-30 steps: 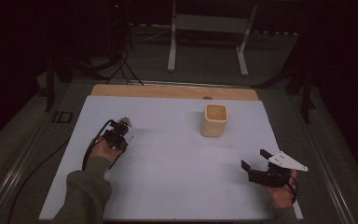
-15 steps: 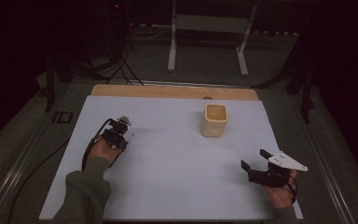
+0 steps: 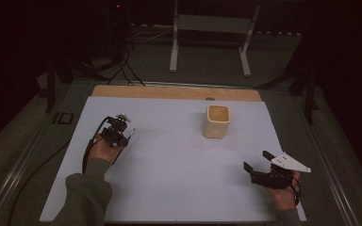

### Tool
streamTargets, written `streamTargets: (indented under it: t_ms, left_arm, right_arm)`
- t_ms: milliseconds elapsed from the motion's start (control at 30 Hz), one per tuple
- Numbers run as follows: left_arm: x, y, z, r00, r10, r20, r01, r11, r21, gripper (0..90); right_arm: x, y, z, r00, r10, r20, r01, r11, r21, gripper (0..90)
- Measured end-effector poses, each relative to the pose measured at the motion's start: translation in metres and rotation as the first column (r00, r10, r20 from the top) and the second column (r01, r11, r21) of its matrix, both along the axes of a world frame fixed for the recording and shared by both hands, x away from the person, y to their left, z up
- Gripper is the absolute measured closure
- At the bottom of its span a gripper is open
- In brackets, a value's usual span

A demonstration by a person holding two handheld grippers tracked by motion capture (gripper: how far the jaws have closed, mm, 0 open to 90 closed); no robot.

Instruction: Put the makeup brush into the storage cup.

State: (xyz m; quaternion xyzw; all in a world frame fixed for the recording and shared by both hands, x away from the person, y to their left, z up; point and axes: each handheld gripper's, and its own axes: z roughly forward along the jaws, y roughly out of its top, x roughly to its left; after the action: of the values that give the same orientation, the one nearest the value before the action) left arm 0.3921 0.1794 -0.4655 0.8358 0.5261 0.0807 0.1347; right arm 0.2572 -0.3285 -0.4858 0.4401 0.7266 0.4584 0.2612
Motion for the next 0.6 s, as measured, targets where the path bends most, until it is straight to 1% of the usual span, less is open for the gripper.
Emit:
streamTargets:
  t_ms: [100, 300, 367, 600]
  left_arm:
    - [-0.001, 0.0, 0.002, 0.9999, 0.001, 0.017, -0.001, 1.0, -0.009, 86.3]
    - [-0.004, -0.002, 0.008, 0.9974, -0.006, 0.071, 0.01, 0.9989, -0.046, 86.4]
    - [-0.006, -0.003, 0.01, 0.9957, -0.006, 0.093, 0.011, 0.9983, -0.057, 86.3]
    - [-0.009, -0.004, 0.016, 0.9895, -0.002, 0.144, 0.015, 0.9961, -0.087, 86.4]
  right_arm:
    - [0.0, 0.0, 0.0, 1.0, -0.001, 0.0, 0.001, 1.0, 0.0, 9.7]
    - [0.0, 0.0, 0.0, 1.0, 0.0, -0.002, 0.0, 1.0, 0.001, 9.7]
    - [0.0, 0.0, 0.0, 1.0, -0.001, -0.003, 0.001, 1.0, 0.002, 9.8]
    - [0.0, 0.0, 0.001, 1.0, 0.0, -0.004, 0.0, 1.0, 0.01, 9.8]
